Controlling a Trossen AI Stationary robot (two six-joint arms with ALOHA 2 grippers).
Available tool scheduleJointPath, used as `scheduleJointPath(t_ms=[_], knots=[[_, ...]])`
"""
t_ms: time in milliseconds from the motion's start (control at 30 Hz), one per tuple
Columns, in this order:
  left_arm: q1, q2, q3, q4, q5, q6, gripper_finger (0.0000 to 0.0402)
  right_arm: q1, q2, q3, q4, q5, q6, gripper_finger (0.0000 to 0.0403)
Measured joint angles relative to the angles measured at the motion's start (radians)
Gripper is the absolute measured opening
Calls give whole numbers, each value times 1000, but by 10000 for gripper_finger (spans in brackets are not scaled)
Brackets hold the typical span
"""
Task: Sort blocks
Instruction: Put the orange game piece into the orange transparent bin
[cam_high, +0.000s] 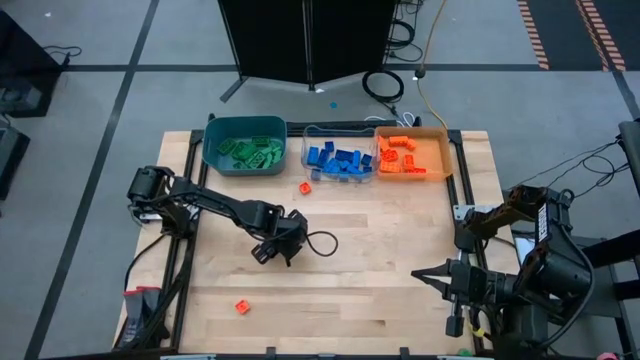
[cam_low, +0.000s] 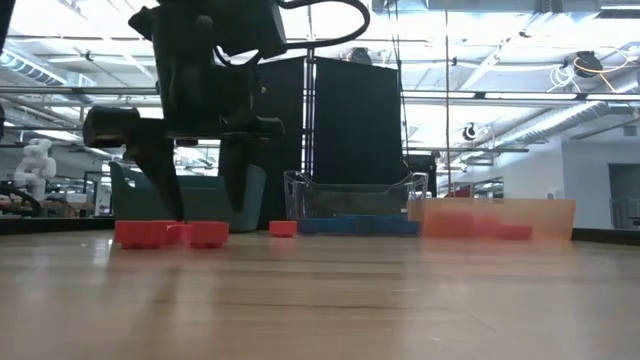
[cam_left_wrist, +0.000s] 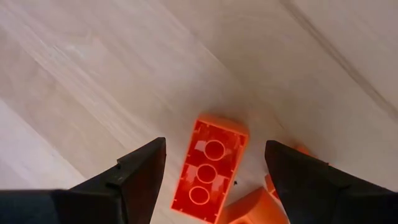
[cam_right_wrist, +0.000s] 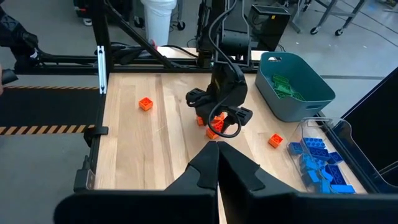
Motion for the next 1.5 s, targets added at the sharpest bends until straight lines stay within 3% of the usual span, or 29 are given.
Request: scheduleJointPath(t_ms=[500,600,733,833,1033,1233,1500], knots=[[1,-6,-170,184,7,24,269,0,0,0,-1,1,-7,0],[-1,-6,-178,187,-8,24,228,0,0,0,-1,1,-8,0],[-2,-5,-178,191,-30,19,135,-1,0,0,-1,2,-14,0],[0,-3,-174,205,-58,-17,132,-1,0,0,-1,2,-10,0],[1,8,-103,171,-73,-236,132,0,0,0,-1,2,7,0],[2,5,53,210,-134,-417,132,0,0,0,-1,2,10,0],[68,3,201,568,-239,-618,132,-1,0,0,-1,8,-13,0]])
